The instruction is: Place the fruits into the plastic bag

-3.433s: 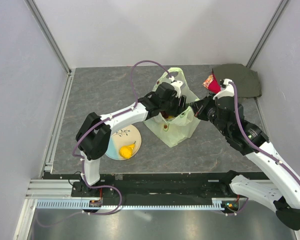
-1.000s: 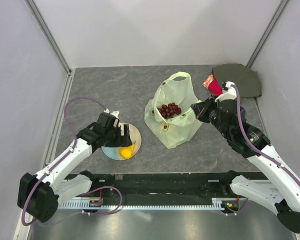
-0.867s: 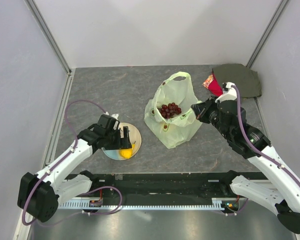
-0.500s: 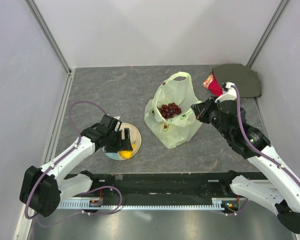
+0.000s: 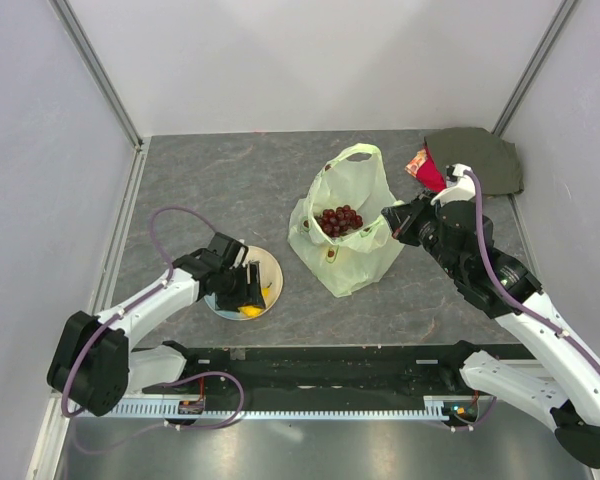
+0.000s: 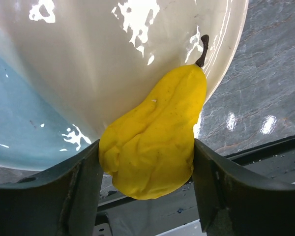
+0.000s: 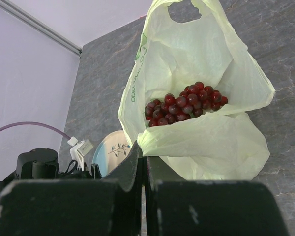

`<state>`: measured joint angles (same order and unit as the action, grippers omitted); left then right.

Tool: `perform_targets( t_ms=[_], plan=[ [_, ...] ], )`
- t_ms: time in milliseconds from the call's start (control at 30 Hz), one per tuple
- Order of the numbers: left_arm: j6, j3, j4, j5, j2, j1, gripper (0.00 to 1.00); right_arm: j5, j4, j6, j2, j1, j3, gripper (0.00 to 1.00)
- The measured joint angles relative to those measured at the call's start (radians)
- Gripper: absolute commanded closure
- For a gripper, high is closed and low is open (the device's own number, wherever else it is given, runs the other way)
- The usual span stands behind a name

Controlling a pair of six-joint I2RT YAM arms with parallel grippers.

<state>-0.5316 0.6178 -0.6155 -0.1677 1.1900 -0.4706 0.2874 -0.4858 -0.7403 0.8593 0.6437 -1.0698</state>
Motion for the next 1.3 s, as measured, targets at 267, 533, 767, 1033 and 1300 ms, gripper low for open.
perform_targets(
  t_ms=[267,533,767,1033,1300],
  plan=[
    [-0.003,0.000,0.034,-0.002,0.002,0.000,0.50,0.001,0.000,0.000,-0.002,0.000,0.000,1.00],
    [-0.004,0.008,0.039,0.035,-0.075,0.000,0.52,0.001,0.000,0.000,-0.003,0.000,0.000,1.00],
    [0.003,0.164,0.085,0.075,-0.144,-0.001,0.52,0.001,0.000,0.000,-0.002,0.000,0.000,1.00],
    [0.047,0.521,0.225,0.092,0.024,-0.099,0.52,0.001,0.000,0.000,-0.002,0.000,0.000,1.00],
    [0.123,0.884,0.340,0.078,0.337,-0.294,0.52,0.002,-0.001,0.000,-0.003,0.000,0.000,1.00]
  ],
)
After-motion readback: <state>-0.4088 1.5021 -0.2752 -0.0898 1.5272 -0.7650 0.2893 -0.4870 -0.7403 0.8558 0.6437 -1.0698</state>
